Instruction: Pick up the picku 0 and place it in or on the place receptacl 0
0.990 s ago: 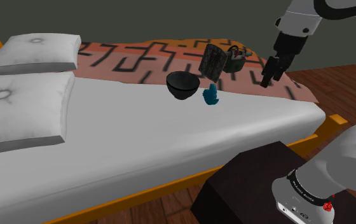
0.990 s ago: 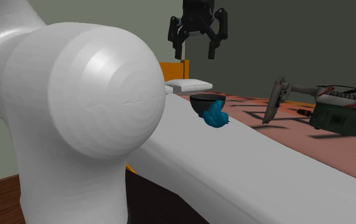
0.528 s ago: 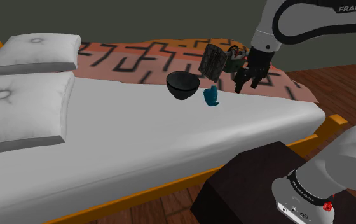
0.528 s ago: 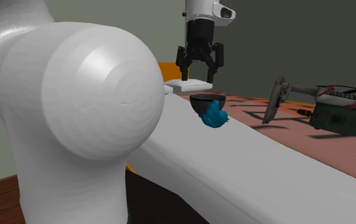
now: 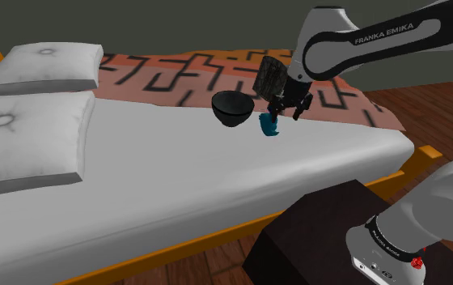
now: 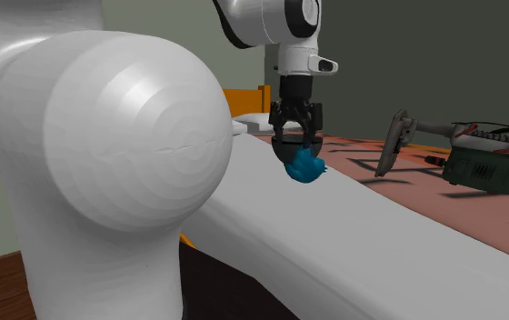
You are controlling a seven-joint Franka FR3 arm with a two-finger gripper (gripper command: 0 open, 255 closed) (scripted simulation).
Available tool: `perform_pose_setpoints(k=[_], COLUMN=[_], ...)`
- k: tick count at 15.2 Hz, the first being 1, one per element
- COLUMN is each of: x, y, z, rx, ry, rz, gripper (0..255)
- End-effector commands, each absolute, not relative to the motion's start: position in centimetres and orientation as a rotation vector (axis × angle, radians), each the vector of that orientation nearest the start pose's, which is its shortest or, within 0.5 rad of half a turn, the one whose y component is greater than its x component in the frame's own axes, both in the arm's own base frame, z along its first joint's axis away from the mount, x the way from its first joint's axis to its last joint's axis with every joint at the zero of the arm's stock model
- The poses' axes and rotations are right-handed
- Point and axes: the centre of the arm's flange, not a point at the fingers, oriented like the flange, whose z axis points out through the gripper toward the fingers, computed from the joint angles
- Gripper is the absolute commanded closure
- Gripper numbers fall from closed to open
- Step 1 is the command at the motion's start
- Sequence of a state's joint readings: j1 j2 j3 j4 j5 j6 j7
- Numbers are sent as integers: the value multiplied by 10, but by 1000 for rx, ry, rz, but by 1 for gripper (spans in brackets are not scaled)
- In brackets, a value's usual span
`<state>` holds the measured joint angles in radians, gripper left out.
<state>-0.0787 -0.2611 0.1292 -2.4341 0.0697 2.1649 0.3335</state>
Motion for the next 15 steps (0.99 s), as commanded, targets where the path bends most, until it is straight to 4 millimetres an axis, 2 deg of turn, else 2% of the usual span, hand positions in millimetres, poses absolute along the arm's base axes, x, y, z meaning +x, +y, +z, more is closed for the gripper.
perform_pose_setpoints(k=[1,2,9,15], x=[465,471,471,471], y=[26,26,27,27], z=[387,382,345,342], rx=[-3065,-3061,-3061,-3061], ry=[582,602,602,602], rz=[2,-2,-2,-2], gripper=[0,0,0,0])
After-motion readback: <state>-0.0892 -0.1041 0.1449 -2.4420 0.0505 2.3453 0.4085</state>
